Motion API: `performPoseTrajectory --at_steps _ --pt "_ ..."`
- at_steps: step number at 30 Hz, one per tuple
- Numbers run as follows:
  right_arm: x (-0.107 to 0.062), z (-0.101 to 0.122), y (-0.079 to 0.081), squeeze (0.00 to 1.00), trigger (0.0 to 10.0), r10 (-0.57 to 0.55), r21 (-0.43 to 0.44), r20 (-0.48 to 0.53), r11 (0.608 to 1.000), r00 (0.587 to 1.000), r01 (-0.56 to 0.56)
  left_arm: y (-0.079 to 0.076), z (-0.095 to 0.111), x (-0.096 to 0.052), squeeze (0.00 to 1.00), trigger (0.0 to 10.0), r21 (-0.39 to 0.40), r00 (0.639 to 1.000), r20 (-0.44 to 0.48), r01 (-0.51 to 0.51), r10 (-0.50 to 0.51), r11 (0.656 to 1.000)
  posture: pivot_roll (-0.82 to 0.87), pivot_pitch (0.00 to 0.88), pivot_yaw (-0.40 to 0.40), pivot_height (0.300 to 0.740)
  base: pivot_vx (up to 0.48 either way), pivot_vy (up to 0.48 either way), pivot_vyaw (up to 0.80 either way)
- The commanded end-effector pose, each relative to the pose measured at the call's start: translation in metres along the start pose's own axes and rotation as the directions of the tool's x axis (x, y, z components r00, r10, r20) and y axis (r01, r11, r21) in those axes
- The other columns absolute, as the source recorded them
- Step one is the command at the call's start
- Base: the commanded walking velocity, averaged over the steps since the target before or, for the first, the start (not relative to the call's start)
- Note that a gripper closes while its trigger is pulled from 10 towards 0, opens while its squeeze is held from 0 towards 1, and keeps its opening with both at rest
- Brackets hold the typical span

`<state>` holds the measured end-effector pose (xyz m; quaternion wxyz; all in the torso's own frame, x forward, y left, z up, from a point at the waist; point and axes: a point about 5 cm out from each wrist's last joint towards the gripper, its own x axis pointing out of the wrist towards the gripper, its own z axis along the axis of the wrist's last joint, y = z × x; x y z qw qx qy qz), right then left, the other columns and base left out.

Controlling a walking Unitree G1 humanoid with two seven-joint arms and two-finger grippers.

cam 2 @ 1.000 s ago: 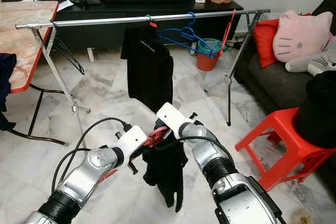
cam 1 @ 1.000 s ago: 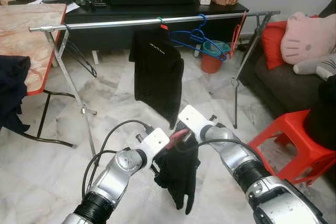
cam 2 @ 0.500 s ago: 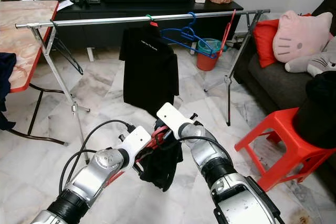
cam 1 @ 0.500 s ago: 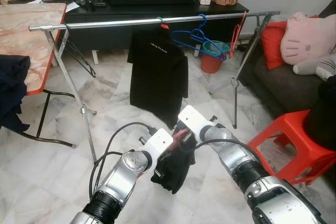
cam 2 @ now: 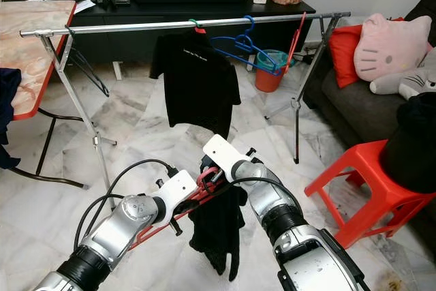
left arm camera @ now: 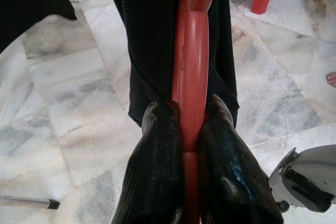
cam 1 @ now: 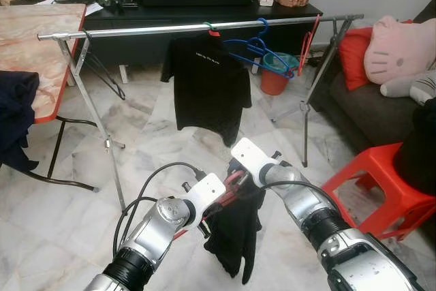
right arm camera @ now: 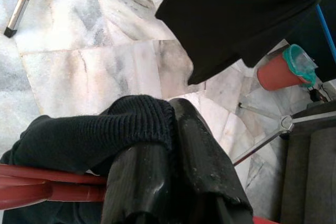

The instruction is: Hang hanger

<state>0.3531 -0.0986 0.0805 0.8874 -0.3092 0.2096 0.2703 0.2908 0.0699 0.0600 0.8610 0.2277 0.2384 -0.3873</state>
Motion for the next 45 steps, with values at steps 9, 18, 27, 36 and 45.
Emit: performPoseTrajectory --at_steps 9,18,27,36,45 --pt "-0.003 0.038 -0.005 0.00 10.0 0.010 -0.051 0.146 0.999 0.989 -0.003 -0.022 -0.008 0.003 0.00 10.0 0.076 0.986 -0.069 0.155 -0.150 0.985 0.00 0.000 -0.129 0.740 0.000 0.000 0.00" --pt "-0.004 0.031 -0.007 0.00 10.0 0.009 -0.107 0.118 0.994 0.993 0.004 -0.020 -0.016 0.001 0.00 10.0 0.150 0.981 -0.141 0.155 -0.134 0.976 0.01 0.000 -0.132 0.740 0.000 0.000 0.00" --pt "-0.007 0.023 -0.023 0.00 10.0 -0.057 -0.142 0.080 0.988 0.995 0.068 -0.007 -0.023 0.002 0.00 10.0 0.187 0.980 -0.200 0.063 -0.025 0.980 0.00 0.000 -0.131 0.740 0.000 0.000 0.00" --pt "-0.008 0.031 -0.022 0.00 10.0 -0.056 -0.217 0.096 0.973 0.994 0.076 -0.013 -0.028 0.002 0.00 10.0 0.194 0.969 -0.237 0.115 -0.067 0.974 0.00 0.000 -0.131 0.740 0.000 0.000 0.00" --pt "-0.005 0.038 -0.007 0.00 10.0 0.008 -0.135 0.137 0.991 0.990 0.011 -0.001 -0.007 0.007 0.00 10.0 0.082 0.996 -0.074 -0.048 0.054 0.996 0.00 0.000 -0.130 0.740 0.000 0.000 0.00"
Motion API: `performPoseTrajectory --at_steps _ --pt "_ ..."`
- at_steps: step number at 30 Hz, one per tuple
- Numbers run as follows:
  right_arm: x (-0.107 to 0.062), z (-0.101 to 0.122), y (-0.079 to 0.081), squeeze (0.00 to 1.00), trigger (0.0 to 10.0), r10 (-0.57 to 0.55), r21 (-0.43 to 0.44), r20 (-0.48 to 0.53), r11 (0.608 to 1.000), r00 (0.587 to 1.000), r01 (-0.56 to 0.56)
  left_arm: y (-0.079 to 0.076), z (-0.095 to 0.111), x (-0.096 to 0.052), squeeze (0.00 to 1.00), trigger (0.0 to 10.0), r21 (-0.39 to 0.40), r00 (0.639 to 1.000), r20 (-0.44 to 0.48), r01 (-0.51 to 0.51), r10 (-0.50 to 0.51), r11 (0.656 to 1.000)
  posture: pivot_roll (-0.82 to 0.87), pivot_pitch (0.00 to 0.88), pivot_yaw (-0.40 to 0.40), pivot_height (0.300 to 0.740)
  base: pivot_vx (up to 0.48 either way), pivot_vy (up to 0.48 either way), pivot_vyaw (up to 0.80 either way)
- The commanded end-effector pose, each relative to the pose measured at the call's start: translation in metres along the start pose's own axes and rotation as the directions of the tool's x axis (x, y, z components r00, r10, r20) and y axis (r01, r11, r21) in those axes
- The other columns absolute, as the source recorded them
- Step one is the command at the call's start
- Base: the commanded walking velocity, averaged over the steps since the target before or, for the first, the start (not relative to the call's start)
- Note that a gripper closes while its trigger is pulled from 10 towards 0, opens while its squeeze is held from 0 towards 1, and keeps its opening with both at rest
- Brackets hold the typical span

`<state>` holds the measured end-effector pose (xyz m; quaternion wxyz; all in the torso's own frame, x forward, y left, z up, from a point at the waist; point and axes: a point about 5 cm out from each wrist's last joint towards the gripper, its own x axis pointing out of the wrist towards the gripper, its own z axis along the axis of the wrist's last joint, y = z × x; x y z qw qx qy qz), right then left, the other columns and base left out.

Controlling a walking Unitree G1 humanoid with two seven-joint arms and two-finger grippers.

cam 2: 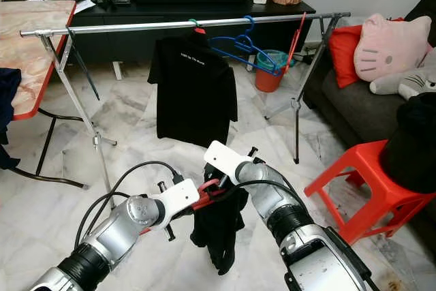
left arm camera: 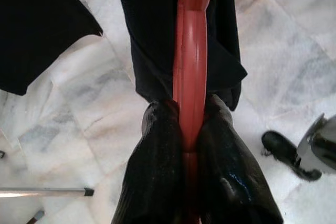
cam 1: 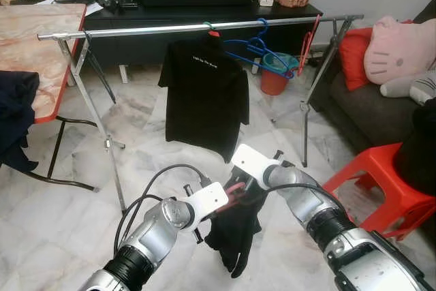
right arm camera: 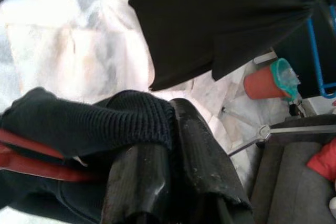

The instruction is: Hang hanger

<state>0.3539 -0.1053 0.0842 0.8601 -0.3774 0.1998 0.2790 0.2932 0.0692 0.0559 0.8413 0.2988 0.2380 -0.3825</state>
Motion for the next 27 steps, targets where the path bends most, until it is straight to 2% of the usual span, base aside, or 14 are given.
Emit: performPoseTrajectory --at_steps 1,4,6,10,12,14,18,27 --pt "-0.003 0.039 -0.006 0.00 10.0 -0.010 0.012 0.163 1.000 0.987 0.008 -0.002 -0.004 0.004 0.00 10.0 -0.050 1.000 -0.013 -0.022 0.021 0.999 0.00 0.000 -0.130 0.740 0.000 0.000 0.00" --pt "-0.002 0.042 -0.002 0.00 10.0 0.000 0.045 0.179 0.999 0.984 -0.008 0.003 0.003 0.004 0.00 10.0 -0.136 0.997 0.054 -0.051 0.058 0.989 0.00 0.000 -0.130 0.740 0.000 0.000 0.00" --pt "-0.003 0.047 0.001 0.00 10.0 0.008 0.081 0.204 0.996 0.979 -0.025 0.002 0.009 0.004 0.00 10.0 -0.181 0.993 0.107 -0.028 0.048 0.983 0.00 0.000 -0.130 0.740 0.000 0.000 0.00" --pt "-0.004 0.057 0.001 0.00 10.0 0.001 0.137 0.236 0.990 0.972 -0.034 -0.002 0.014 0.006 0.00 10.0 -0.217 0.989 0.146 0.000 0.033 0.976 0.00 0.000 -0.132 0.740 0.000 0.000 0.00" --pt "-0.004 0.060 0.001 0.00 10.0 -0.006 0.185 0.245 0.982 0.970 -0.041 0.000 0.021 0.007 0.00 10.0 -0.259 0.978 0.196 -0.019 0.072 0.966 0.00 0.000 -0.134 0.740 0.000 0.000 0.00" --pt "-0.003 0.059 0.000 0.00 10.0 -0.018 0.197 0.236 0.980 0.972 -0.030 0.002 0.027 0.006 0.00 10.0 -0.294 0.969 0.226 -0.029 0.099 0.955 0.00 0.000 -0.134 0.740 0.000 0.000 0.00" --pt "-0.002 0.057 0.002 0.00 10.0 -0.023 0.237 0.221 0.971 0.975 -0.031 0.003 0.035 0.006 0.00 10.0 -0.312 0.955 0.278 -0.011 0.102 0.950 0.00 0.000 -0.134 0.740 0.000 0.000 0.00" --pt "-0.005 0.058 0.003 0.00 10.0 -0.024 0.288 0.236 0.956 0.971 -0.046 -0.001 0.035 0.008 0.00 10.0 -0.259 0.956 0.280 -0.014 0.088 0.966 -0.01 0.000 -0.132 0.740 0.000 0.000 0.00"
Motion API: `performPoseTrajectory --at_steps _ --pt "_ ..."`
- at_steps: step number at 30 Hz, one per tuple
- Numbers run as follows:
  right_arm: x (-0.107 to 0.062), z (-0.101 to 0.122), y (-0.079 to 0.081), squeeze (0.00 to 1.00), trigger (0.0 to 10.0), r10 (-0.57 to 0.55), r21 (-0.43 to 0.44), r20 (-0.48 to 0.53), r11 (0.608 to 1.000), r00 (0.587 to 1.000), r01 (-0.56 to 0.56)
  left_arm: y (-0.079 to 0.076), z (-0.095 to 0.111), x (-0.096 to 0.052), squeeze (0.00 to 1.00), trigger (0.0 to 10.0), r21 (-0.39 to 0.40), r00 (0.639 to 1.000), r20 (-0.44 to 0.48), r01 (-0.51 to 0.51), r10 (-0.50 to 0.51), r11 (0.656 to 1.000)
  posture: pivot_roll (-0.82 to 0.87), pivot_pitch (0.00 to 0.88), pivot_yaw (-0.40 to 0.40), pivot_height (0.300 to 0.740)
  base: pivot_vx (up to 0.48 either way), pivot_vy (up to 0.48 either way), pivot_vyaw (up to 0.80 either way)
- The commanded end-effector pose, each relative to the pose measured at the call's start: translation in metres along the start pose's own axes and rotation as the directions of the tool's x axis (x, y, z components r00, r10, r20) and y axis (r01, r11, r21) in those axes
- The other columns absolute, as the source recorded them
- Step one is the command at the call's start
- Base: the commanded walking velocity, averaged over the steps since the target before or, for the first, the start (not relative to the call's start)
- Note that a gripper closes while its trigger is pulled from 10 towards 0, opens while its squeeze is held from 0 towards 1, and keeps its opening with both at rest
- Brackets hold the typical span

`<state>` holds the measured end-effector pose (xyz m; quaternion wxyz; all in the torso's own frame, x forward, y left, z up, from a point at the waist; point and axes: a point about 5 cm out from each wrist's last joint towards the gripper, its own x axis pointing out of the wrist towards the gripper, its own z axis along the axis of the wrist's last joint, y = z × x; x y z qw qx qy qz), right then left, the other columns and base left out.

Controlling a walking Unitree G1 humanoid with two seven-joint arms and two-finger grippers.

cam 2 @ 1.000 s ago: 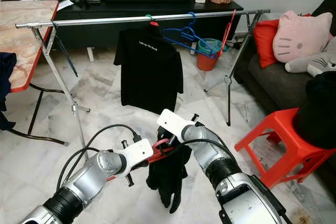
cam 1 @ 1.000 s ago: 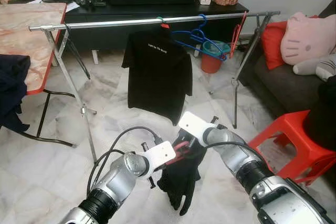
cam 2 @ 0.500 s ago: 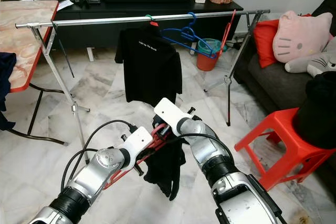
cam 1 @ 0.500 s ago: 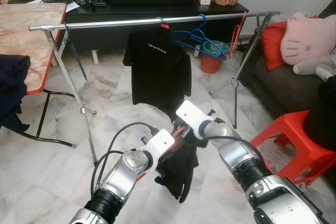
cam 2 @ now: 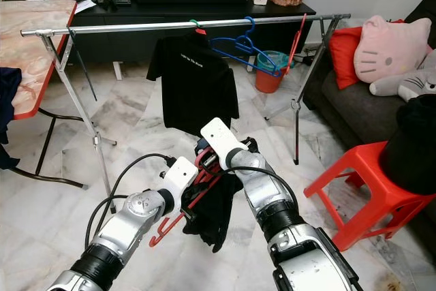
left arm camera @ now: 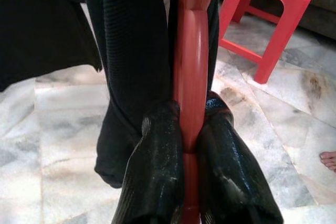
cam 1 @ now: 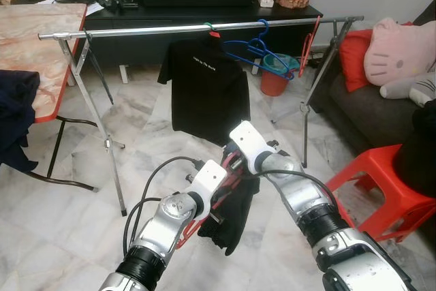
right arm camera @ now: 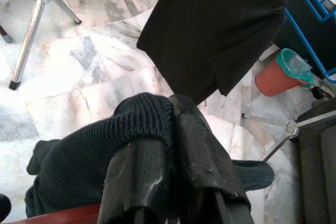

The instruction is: Hang hanger

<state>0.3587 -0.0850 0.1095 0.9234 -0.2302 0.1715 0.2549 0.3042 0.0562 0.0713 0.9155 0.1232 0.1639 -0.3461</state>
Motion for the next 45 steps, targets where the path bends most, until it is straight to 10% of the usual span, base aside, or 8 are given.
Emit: performPoseTrajectory --at_steps 1,9,10,11,12,45 --pt "0.001 0.023 0.016 0.00 10.0 0.065 0.003 0.093 0.998 0.994 -0.066 -0.012 0.009 0.007 0.00 10.0 0.040 0.999 0.020 0.033 -0.034 0.999 -0.01 0.000 -0.132 0.740 0.000 0.000 0.00" --pt "-0.002 0.015 0.020 0.02 10.0 0.073 0.005 0.075 0.997 0.994 -0.074 0.000 0.016 0.007 0.00 10.0 0.045 0.996 0.073 -0.058 0.055 0.997 0.00 0.000 -0.132 0.740 0.000 0.000 0.00" --pt "-0.003 0.014 0.020 0.80 10.0 0.073 0.007 0.072 0.997 0.995 -0.073 0.001 0.016 0.007 0.00 10.0 0.044 0.995 0.079 -0.067 0.064 0.997 -0.01 0.000 -0.131 0.740 0.000 0.000 0.00" --pt "-0.003 0.014 0.020 0.80 10.0 0.073 0.007 0.072 0.997 0.995 -0.073 0.001 0.016 0.007 0.00 10.0 0.044 0.995 0.079 -0.067 0.064 0.997 -0.01 0.000 -0.131 0.740 0.000 0.000 0.00" --pt "-0.004 0.014 0.019 1.00 10.0 0.071 0.009 0.070 0.997 0.995 -0.071 0.002 0.016 0.007 0.00 10.0 0.043 0.994 0.084 -0.075 0.071 0.996 -0.01 0.000 -0.129 0.740 0.000 0.000 0.00" --pt "-0.034 0.027 -0.016 1.00 10.0 -0.018 0.077 0.121 0.997 0.993 0.009 -0.002 0.004 0.011 0.00 10.0 0.046 0.995 0.083 -0.065 0.061 0.997 -0.02 0.000 -0.134 0.740 0.000 0.000 0.00"
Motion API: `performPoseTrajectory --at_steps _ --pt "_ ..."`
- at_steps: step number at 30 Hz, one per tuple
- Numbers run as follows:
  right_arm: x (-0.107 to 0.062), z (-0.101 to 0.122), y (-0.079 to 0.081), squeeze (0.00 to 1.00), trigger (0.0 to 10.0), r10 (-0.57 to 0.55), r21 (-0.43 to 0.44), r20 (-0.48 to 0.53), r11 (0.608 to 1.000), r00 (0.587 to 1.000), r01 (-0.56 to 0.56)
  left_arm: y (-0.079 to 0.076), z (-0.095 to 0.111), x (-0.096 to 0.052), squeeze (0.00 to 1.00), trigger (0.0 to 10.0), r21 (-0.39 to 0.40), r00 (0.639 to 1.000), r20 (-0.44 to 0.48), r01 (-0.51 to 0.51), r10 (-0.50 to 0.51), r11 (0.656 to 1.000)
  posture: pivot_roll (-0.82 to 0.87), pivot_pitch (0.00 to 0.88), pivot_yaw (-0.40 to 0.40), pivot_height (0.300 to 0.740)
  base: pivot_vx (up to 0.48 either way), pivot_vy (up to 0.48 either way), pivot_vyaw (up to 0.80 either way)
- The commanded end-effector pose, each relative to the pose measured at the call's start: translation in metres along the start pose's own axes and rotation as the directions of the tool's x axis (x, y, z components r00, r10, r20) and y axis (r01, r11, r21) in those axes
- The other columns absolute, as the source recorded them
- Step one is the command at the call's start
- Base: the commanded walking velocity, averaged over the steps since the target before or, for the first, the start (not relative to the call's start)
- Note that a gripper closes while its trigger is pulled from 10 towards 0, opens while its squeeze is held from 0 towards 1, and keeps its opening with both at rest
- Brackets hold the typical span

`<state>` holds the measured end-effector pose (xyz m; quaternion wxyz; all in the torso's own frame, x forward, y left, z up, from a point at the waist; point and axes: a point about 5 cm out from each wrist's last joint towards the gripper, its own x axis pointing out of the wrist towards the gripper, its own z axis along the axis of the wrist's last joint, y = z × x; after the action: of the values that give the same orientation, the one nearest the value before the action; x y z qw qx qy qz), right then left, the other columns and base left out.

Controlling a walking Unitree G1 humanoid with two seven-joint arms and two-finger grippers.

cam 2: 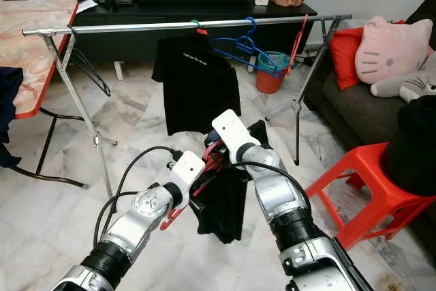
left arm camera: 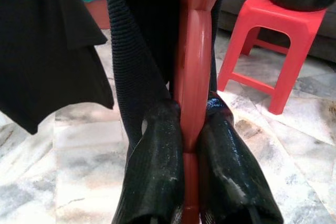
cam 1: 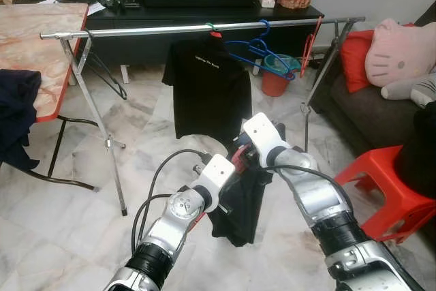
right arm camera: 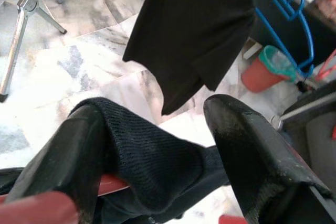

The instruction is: Hang hanger

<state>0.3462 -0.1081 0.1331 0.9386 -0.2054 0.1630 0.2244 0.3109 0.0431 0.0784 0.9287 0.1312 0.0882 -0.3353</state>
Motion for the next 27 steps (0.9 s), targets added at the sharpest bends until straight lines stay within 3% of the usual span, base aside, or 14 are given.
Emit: performPoseTrajectory --at_steps 1,7,8,9,10,20,27 --pt "-0.005 0.021 0.005 1.00 10.0 0.051 0.025 0.100 0.998 0.994 -0.054 0.002 -0.009 0.000 0.00 10.0 -0.009 0.998 -0.057 -0.012 0.011 1.000 -0.02 0.000 -0.134 0.740 0.000 0.000 0.00" --pt "-0.010 0.013 0.005 1.00 10.0 0.089 0.007 0.068 0.996 0.994 -0.090 0.001 -0.013 -0.001 0.00 10.0 -0.012 0.998 -0.064 -0.012 0.011 1.000 -0.02 0.000 -0.133 0.740 0.000 0.000 0.00" --pt "-0.011 0.013 0.003 0.85 10.0 0.092 -0.003 0.068 0.996 0.993 -0.092 0.001 -0.013 -0.001 0.00 10.0 -0.013 0.998 -0.065 -0.013 0.012 1.000 -0.02 0.000 -0.133 0.740 0.000 0.000 0.00" --pt "-0.012 0.013 0.002 0.85 10.0 0.093 -0.009 0.068 0.996 0.993 -0.093 0.002 -0.014 -0.001 0.00 10.0 -0.014 0.998 -0.066 -0.013 0.012 1.000 -0.02 0.000 -0.133 0.740 0.000 0.000 0.00" --pt "-0.015 0.014 -0.003 0.00 10.0 0.083 -0.015 0.066 0.997 0.994 -0.082 0.002 -0.015 -0.001 0.00 10.0 -0.015 0.998 -0.069 -0.014 0.013 1.000 -0.03 0.000 -0.133 0.740 0.000 0.000 0.00" --pt "-0.028 0.015 -0.013 0.00 10.0 0.111 -0.065 0.060 0.992 0.992 -0.107 0.004 -0.017 -0.001 0.00 10.0 -0.019 0.997 -0.076 -0.018 0.016 1.000 -0.03 0.000 -0.131 0.740 0.000 0.000 0.00" --pt "-0.029 0.013 -0.028 0.00 10.0 0.040 -0.055 0.057 0.998 0.998 -0.036 0.004 -0.022 -0.003 0.00 10.0 -0.019 0.995 -0.094 -0.020 0.018 1.000 -0.04 0.000 -0.129 0.740 0.000 0.000 0.00"
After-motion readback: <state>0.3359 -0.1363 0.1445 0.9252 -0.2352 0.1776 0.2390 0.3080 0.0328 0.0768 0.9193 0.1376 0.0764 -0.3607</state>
